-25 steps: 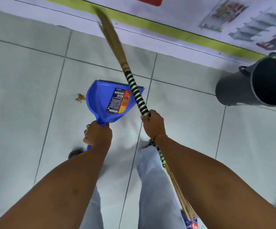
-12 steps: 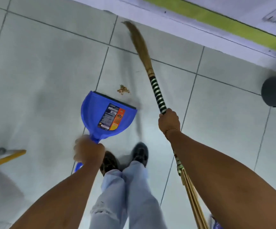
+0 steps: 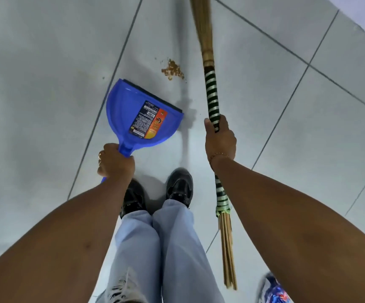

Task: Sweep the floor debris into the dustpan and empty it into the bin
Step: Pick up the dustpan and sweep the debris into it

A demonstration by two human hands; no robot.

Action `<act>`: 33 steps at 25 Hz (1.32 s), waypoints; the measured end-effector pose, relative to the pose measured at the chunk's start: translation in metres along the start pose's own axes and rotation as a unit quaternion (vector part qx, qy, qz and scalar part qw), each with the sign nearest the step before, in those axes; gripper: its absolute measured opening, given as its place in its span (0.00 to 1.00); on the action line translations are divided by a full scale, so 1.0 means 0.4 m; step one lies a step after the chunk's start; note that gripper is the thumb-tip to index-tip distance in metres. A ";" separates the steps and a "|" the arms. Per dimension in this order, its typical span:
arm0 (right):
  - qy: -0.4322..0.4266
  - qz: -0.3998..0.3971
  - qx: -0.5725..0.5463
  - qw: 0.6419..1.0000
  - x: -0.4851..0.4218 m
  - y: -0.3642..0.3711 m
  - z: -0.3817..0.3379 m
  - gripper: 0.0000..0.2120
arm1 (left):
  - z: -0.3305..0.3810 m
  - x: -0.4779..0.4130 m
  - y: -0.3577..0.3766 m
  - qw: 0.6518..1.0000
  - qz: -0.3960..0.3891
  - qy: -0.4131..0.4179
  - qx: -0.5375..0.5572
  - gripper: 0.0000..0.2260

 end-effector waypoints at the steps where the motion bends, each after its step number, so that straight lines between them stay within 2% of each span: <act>1: -0.003 0.011 0.014 1.000 -0.023 0.005 0.002 0.21 | -0.005 -0.013 0.008 1.000 -0.002 -0.001 -0.014 0.15; 4: -0.004 0.035 0.046 0.998 -0.089 0.004 0.011 0.17 | -0.022 -0.041 0.035 0.999 -0.008 0.048 -0.016 0.15; 7: -0.008 0.007 0.098 0.995 -0.127 0.012 0.039 0.29 | -0.018 -0.057 0.056 0.991 -0.003 0.121 -0.058 0.21; 9: 0.023 0.033 0.119 0.992 -0.145 0.026 0.070 0.24 | -0.016 -0.078 0.069 0.984 0.008 0.148 -0.102 0.27; 11: 0.063 0.062 0.137 0.987 -0.151 0.036 0.100 0.20 | -0.019 -0.101 0.079 0.981 0.013 0.143 -0.127 0.29; 15: 0.090 0.041 0.138 0.986 -0.175 0.035 0.160 0.25 | -0.036 -0.140 0.091 0.976 0.014 0.155 -0.151 0.31; 20: 0.048 0.023 0.208 0.977 -0.188 0.008 0.236 0.26 | -0.059 -0.204 0.067 0.961 0.005 0.202 -0.190 0.33; 23: 0.018 0.010 0.274 0.961 -0.168 0.016 0.282 0.25 | -0.069 -0.227 0.059 0.961 0.008 0.201 -0.190 0.33; 29: 0.011 0.047 0.218 0.975 -0.103 0.001 0.334 0.22 | -0.077 -0.232 0.076 0.966 0.012 0.207 -0.154 0.34; 33: 0.046 0.091 0.200 0.974 -0.128 -0.008 0.297 0.25 | -0.109 -0.210 0.047 0.976 0.025 0.186 -0.111 0.35</act>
Point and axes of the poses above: each hand's wrist, its own x-axis away from the middle knuckle, its own y-axis out of the palm, z = x × y, the point moved 1 cm from there along -x, towards the middle knuckle, and after that the axes turned 13 degrees about y, right-handed, at the moved point
